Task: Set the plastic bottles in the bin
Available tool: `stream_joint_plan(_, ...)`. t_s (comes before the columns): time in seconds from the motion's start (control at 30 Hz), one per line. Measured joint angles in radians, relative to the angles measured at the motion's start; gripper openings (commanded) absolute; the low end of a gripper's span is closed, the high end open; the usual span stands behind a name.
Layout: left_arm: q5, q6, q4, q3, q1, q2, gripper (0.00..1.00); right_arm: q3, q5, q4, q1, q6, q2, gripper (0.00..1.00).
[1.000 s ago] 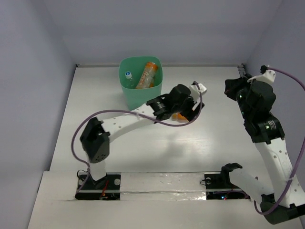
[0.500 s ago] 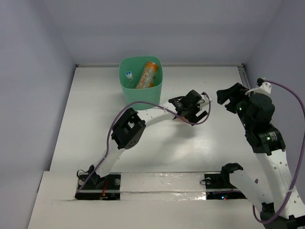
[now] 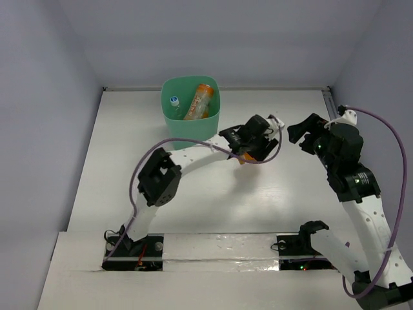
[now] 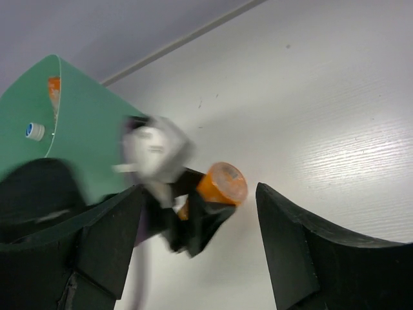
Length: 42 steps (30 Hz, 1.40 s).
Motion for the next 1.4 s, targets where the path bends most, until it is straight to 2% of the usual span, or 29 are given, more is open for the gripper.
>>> stream_joint_plan(0.1,-0.007,-0.041,-0.003,0.010,-0.005,-0.159,0.41,0.001,0.000,-0.001,0.000,-0.011,0.003,0.76)
stream_joint_plan(0.23,-0.028,-0.092,0.047,0.102,0.030,-0.392,0.42,-0.001,-0.012,0.002,0.000,-0.020,-0.002,0.77)
stream_joint_plan(0.3,-0.031,-0.134,0.110,0.130,0.109,-0.496,0.42,-0.003,-0.021,0.006,0.000,-0.021,-0.003,0.78)
stream_joint_plan(0.4,-0.037,-0.209,0.195,0.122,0.299,-0.605,0.43,-0.009,-0.039,0.012,0.000,-0.021,0.001,0.78)
stream_joint_plan(0.5,-0.043,-0.273,0.246,0.065,0.473,-0.632,0.44,-0.009,-0.054,0.012,0.000,-0.023,0.011,0.78)
stream_joint_plan(0.6,-0.033,-0.310,0.253,0.018,0.524,-0.599,0.49,-0.009,-0.072,0.013,0.000,-0.023,0.015,0.79)
stream_joint_plan(0.63,-0.027,-0.318,0.250,-0.002,0.528,-0.576,0.54,-0.009,-0.079,0.013,0.000,-0.023,0.016,0.79)
stream_joint_plan(0.67,-0.019,-0.325,0.246,-0.025,0.532,-0.551,0.67,-0.009,-0.085,0.013,0.000,-0.023,0.016,0.79)
stream_joint_plan(0.77,0.007,-0.344,0.208,-0.090,0.539,-0.498,0.87,-0.009,-0.098,0.013,0.000,-0.023,0.018,0.80)
stream_joint_plan(0.83,0.008,-0.350,0.163,-0.109,0.540,-0.480,0.97,-0.009,-0.105,0.013,0.000,-0.024,0.021,0.80)
stream_joint_plan(0.97,-0.006,-0.352,0.129,-0.101,0.544,-0.502,0.99,0.004,-0.121,0.014,0.000,-0.032,0.050,0.80)
stream_joint_plan(1.0,-0.010,-0.352,0.121,-0.095,0.544,-0.518,0.99,0.010,-0.124,0.014,0.000,-0.034,0.060,0.77)
stream_joint_plan(1.07,-0.019,-0.352,0.108,-0.085,0.545,-0.565,0.99,0.027,-0.135,0.016,0.000,-0.042,0.081,0.63)
stream_joint_plan(1.1,-0.028,-0.352,0.102,-0.085,0.545,-0.600,0.99,0.038,-0.144,0.018,0.000,-0.045,0.092,0.40)
stream_joint_plan(1.17,-0.050,-0.353,0.094,-0.090,0.545,-0.681,0.99,0.056,-0.163,0.023,0.000,-0.052,0.106,0.18)
stream_joint_plan(1.2,-0.064,-0.353,0.098,-0.105,0.545,-0.732,0.99,0.066,-0.174,0.028,0.000,-0.053,0.114,0.04)
stream_joint_plan(1.23,-0.078,-0.356,0.096,-0.124,0.545,-0.786,0.99,0.074,-0.184,0.030,0.000,-0.057,0.119,0.00)
stream_joint_plan(1.4,-0.178,-0.385,0.048,-0.241,0.545,-1.059,0.99,0.129,-0.257,0.041,0.000,-0.058,0.127,0.00)
